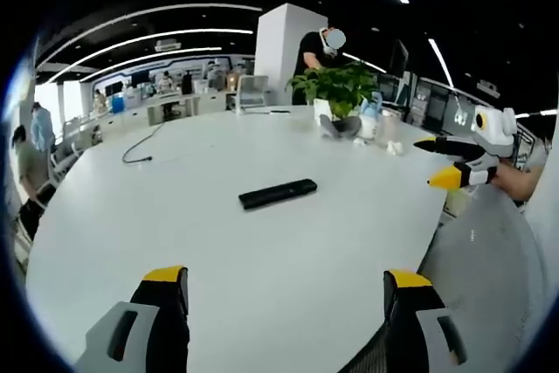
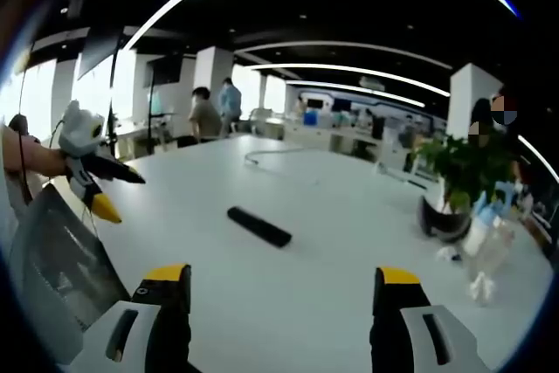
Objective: Press the specified remote control buttons in sequence, fully releasing each button before pressing the next.
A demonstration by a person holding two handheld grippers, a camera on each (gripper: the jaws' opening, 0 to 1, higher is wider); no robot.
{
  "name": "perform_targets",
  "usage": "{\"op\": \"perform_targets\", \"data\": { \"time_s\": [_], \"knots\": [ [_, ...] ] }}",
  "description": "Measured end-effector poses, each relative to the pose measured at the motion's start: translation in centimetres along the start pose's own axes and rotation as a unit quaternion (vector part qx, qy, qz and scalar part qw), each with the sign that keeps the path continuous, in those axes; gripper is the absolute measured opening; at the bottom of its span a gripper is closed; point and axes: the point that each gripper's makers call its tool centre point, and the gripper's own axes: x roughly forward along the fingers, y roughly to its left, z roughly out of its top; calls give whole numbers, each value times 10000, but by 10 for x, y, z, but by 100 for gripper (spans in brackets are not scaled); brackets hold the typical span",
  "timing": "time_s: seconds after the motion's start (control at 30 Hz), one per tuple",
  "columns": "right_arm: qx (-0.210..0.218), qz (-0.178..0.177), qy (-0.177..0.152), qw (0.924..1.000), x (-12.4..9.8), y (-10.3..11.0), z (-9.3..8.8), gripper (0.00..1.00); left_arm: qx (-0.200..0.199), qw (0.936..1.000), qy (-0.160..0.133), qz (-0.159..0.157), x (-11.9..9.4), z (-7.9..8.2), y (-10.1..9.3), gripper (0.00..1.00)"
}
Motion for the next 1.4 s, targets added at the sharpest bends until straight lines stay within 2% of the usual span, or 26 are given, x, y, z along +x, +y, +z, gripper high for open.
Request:
{"op": "perform_targets", "data": {
  "time_s": [0.2,0.37,0.57,0.83,1.17,1.4],
  "knots": [
    [-11,-4,-3,10000,0,0,0,84,174,9985,393,-325,14,-6,-8,96],
    [-23,-22,10,10000,0,-1,0,84,385,9964,587,-465,23,-7,-9,96],
    [-12,-54,-1,10000,-1,-2,1,84,81,9973,436,-578,33,6,-11,94],
    [3,-88,-32,10000,-1,-4,2,84,236,9963,567,-601,44,7,-8,93],
    [-9,-84,-1,10000,-1,-5,0,82,237,9953,627,-693,52,11,-3,91],
    [-2,-93,28,10000,-1,-6,-1,80,-157,9959,485,-748,61,17,-2,91]
  ]
}}
